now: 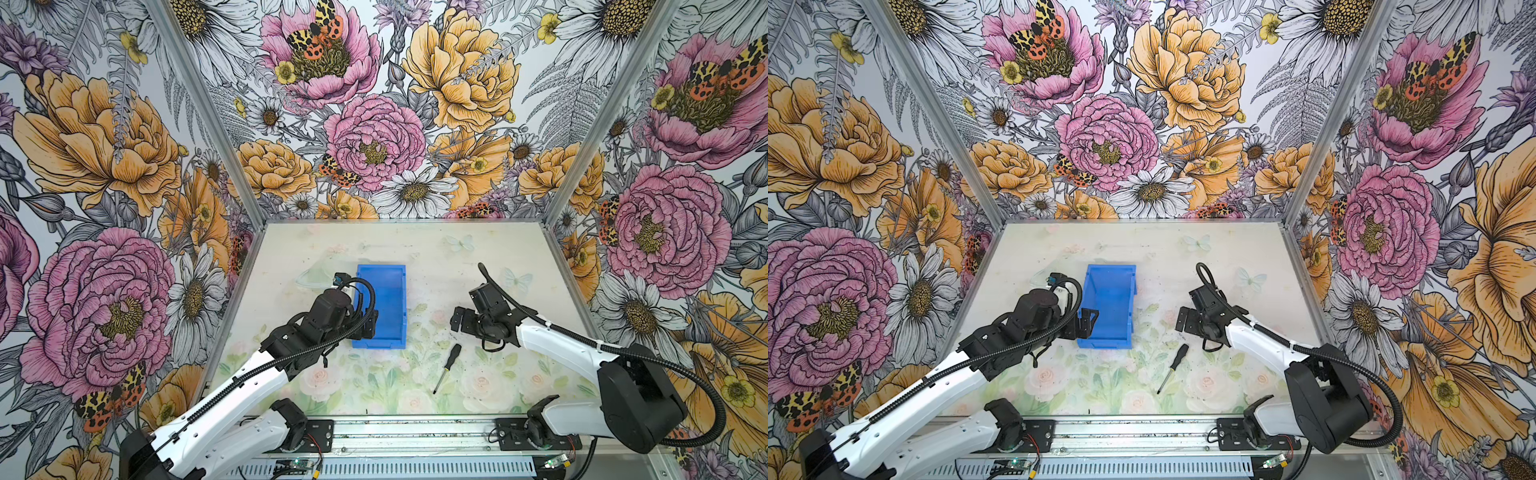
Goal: Put the screwdriver in the bin
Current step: 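Close the right gripper on the screwdriver handle while the left arm moves toward the bin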
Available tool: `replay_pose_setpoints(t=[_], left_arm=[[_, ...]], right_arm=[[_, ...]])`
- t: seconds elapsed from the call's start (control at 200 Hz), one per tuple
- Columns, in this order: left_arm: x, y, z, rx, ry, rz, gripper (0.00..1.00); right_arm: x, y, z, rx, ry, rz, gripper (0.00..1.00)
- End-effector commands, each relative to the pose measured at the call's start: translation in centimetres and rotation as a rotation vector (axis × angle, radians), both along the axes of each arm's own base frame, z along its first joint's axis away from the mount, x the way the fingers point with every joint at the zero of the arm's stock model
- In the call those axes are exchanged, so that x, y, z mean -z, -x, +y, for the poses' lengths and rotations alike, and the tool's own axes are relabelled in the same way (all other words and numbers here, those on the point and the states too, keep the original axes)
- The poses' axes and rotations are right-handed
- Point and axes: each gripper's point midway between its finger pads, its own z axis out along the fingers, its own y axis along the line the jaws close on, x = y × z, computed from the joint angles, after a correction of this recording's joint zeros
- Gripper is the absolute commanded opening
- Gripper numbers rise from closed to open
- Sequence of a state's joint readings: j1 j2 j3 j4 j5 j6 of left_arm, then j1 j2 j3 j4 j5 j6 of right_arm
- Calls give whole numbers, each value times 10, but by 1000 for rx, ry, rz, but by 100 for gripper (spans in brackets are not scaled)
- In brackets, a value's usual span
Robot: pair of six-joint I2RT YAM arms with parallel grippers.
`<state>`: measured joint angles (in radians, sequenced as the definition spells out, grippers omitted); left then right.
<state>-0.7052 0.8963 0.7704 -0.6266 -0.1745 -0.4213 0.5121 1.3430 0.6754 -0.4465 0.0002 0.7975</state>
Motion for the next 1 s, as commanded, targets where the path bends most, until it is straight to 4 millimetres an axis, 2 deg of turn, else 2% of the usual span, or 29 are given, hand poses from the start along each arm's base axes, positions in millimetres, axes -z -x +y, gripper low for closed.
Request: replay_pose_setpoints(t=[0.0, 0.18, 0.355, 0.481, 0.776, 0.866, 0.996], left_arm=[[3, 0, 0, -4, -11, -4, 99], [-4, 5, -5, 63, -8, -23, 99], [-14, 5, 7, 46, -16, -87, 99], [-7, 7, 10, 70, -7, -75, 99], [-2, 4, 5, 88, 15, -67, 99], [-4, 4, 7, 80, 18, -75, 99], [-4, 4, 11, 63, 16, -83, 99]], right_arm=[[-2, 9, 11, 36, -3, -9, 99], [4, 27, 26, 39, 41, 28, 98], [17, 45, 33, 75, 87, 79, 94], [21, 55, 44, 51, 123, 88, 88], [38, 70, 50, 32, 176, 127, 50], [40, 73, 46, 28, 187, 128, 30], [36, 71, 47, -1, 189, 109, 10]])
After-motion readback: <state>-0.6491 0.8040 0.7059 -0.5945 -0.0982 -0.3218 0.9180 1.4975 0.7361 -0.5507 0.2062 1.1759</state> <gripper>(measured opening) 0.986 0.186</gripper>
